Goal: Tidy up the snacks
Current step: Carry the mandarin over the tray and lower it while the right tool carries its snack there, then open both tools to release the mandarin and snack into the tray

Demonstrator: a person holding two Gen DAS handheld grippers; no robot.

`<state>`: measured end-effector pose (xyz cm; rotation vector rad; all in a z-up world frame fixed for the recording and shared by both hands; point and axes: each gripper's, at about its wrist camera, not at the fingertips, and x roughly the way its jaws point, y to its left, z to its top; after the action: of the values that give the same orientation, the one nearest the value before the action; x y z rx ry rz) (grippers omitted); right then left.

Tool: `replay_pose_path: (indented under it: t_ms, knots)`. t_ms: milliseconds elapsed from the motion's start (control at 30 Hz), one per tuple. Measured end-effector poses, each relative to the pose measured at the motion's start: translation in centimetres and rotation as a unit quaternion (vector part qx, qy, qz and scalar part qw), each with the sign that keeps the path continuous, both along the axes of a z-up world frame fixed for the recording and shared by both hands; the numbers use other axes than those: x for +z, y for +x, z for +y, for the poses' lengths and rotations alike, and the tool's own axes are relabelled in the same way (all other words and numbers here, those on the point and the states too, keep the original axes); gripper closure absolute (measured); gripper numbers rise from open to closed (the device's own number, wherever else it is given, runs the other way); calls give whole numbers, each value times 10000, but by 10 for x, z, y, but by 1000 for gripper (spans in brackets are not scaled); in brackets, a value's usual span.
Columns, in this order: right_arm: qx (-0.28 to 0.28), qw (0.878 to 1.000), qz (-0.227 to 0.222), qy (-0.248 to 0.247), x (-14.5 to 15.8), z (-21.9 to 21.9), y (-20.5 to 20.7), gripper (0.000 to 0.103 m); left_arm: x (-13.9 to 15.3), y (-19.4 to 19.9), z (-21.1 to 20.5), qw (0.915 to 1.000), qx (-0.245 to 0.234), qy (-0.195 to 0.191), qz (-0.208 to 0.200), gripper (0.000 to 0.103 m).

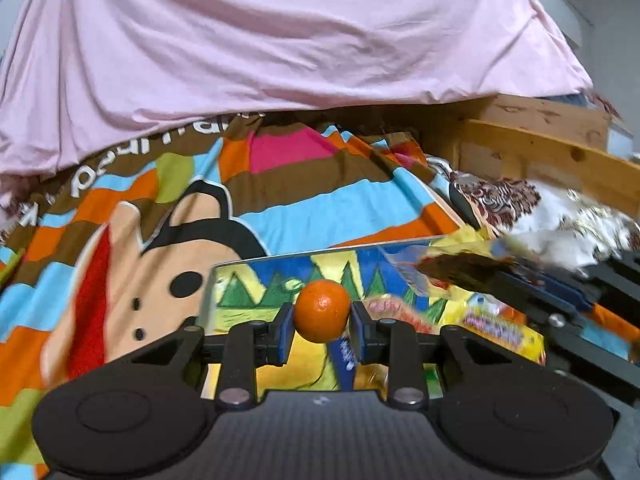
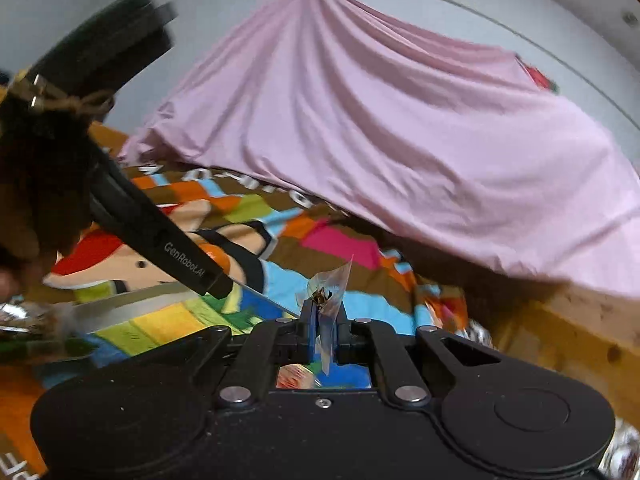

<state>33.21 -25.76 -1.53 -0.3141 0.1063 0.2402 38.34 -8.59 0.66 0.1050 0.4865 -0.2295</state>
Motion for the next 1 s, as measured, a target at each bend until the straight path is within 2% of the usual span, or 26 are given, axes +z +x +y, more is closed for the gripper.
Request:
replay_pose_path:
  t_ms: [167, 333, 400, 433, 533, 567, 633, 733, 800, 867, 1000]
  knots:
    - [-332, 9987, 325, 230, -14, -20, 19, 95, -14, 29, -21, 9996, 68, -253, 130, 71]
    - [-551, 9958, 599, 407, -27, -31, 31, 95, -28, 44, -43, 9994, 9, -247, 237, 71]
    - [-591, 9946, 709, 481, -30, -33, 32, 91, -32, 47, -50, 9993, -33, -239, 273, 71]
    - [-625, 9939, 750, 517, -31, -35, 33, 86, -34, 49, -53, 9992, -48, -238, 304, 71]
    - [-656, 9924, 845, 609, -31, -38, 36, 81, -38, 52, -60, 9990, -66, -222, 386, 71]
    - [-650, 9920, 867, 644, -31, -39, 36, 74, -39, 53, -62, 9989, -57, -220, 418, 71]
    - [-628, 9915, 904, 698, -30, -41, 39, 69, -41, 55, -65, 9985, -3, -232, 494, 70]
    - [-632, 9907, 926, 775, -27, -43, 38, 65, -42, 55, -64, 9976, 75, -343, 592, 69]
    - [-641, 9904, 914, 819, -25, -44, 37, 60, -40, 54, -62, 9974, 138, -411, 578, 52]
    - [-654, 9903, 892, 844, -22, -45, 35, 54, -36, 51, -60, 9973, 204, -485, 515, 41]
    - [-687, 9898, 828, 932, -14, -48, 28, 44, -25, 45, -51, 9964, 336, -613, 487, 32]
